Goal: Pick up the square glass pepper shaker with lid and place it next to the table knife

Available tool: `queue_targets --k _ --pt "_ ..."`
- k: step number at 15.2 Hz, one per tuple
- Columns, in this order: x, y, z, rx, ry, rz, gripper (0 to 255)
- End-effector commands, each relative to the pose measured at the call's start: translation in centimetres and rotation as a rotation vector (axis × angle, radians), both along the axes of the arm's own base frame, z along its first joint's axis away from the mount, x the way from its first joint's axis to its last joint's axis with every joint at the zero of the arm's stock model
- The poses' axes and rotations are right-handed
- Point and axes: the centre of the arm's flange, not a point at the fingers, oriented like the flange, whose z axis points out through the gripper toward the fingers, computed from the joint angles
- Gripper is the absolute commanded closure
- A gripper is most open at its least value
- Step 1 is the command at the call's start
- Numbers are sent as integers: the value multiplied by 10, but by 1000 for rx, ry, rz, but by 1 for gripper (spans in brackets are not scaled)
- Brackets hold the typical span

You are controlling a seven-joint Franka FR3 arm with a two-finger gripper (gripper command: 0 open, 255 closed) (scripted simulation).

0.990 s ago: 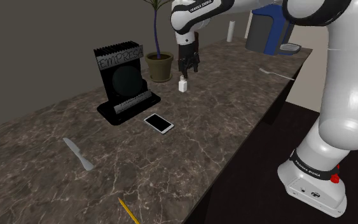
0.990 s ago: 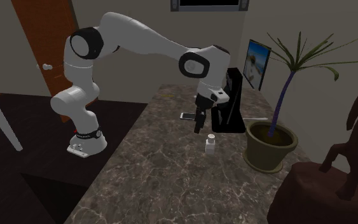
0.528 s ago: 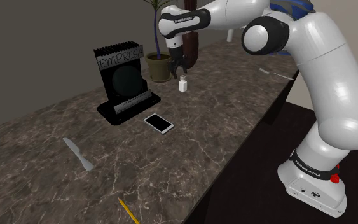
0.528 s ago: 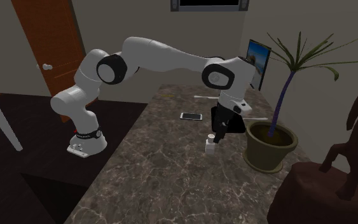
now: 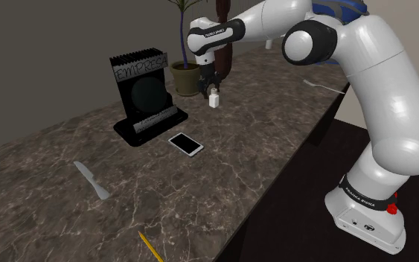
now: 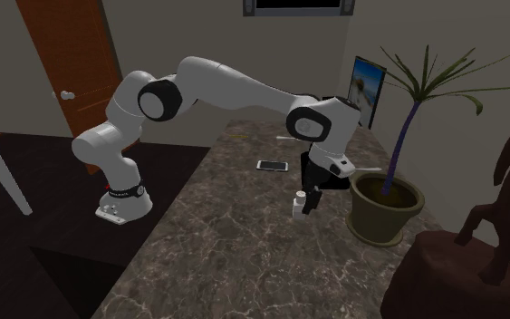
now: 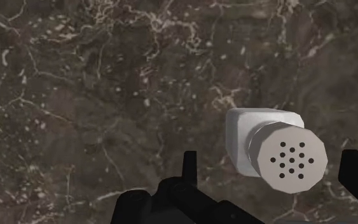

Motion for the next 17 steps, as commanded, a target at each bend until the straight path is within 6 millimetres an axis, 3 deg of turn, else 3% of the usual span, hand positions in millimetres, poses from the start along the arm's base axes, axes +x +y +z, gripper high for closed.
queue_targets --k 1,7,8,17 --pt "-1 0 -4 0 -1 0 0" --pt "-1 0 -4 0 -1 0 0" --pt "-1 0 -4 0 -1 0 255" --pt "-1 0 -4 0 -1 0 255"
